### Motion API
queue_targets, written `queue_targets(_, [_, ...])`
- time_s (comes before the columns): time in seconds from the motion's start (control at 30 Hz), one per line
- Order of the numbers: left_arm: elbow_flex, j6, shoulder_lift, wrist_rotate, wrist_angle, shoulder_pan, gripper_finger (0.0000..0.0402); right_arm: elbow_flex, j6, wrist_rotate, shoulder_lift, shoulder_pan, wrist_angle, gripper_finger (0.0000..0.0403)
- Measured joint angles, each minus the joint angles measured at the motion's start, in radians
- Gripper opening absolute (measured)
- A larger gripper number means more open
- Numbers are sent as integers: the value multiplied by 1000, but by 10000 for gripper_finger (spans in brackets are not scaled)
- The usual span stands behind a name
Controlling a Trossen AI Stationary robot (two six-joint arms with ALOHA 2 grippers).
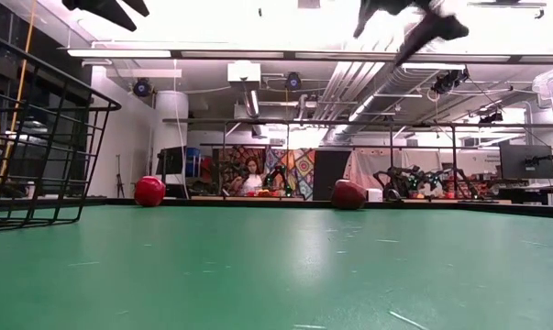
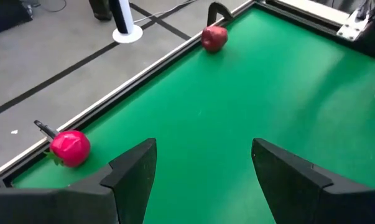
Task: Sort produce into baskets
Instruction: Put the red apple into the black wire basket
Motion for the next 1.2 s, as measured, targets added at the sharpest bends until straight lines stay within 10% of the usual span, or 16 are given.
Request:
queue_targets(0.4, [0,-110,0,-7,4,53,251,-1,-581,22,95,-663,112,303])
queue_targets(0.73, [0,-398,0,-86,6,113,251,-1,-896,15,185,-798,330,303])
queue_targets(1.2, [0,-314,0,-52,33,219,251,-1,-962,-185,333,-846,460,342])
